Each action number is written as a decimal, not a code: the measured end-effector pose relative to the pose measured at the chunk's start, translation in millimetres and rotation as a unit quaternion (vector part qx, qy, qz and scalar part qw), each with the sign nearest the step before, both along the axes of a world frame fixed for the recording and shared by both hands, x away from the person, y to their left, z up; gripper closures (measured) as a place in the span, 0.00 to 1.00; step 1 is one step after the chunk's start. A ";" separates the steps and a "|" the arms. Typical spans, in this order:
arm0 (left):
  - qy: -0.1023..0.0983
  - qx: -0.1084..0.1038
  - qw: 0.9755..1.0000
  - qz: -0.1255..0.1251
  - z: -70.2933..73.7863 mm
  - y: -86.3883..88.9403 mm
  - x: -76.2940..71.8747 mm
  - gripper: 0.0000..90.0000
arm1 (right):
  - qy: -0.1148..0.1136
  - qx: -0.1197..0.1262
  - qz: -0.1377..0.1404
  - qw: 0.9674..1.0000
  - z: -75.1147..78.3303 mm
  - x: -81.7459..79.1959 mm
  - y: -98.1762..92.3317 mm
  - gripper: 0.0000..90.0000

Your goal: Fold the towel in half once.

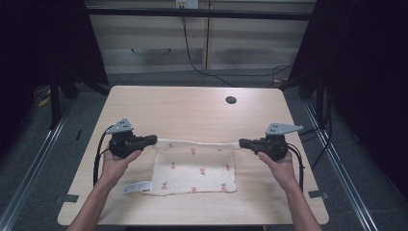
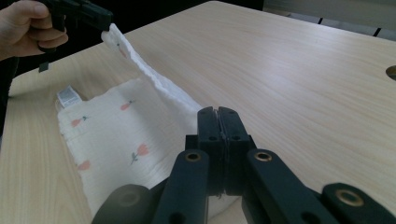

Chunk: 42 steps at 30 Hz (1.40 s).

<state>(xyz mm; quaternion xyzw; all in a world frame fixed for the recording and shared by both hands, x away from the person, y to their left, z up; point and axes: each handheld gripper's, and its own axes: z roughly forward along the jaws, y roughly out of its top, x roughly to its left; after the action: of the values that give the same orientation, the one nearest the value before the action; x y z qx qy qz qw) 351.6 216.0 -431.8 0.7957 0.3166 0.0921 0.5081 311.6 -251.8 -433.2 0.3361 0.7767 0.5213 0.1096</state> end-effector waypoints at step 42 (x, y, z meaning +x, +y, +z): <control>0.016 0.037 0.999 -0.023 -29.6 4.6 -65.6 0.97 | 0.040 -0.043 0.025 0.998 -27.2 -48.7 6.8 0.99</control>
<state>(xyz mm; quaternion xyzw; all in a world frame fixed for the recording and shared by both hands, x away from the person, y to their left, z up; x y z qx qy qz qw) 286.0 220.7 -461.4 0.8223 0.3030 0.0795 0.4752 262.8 -245.0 -460.4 0.3319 0.8104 0.4763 0.0795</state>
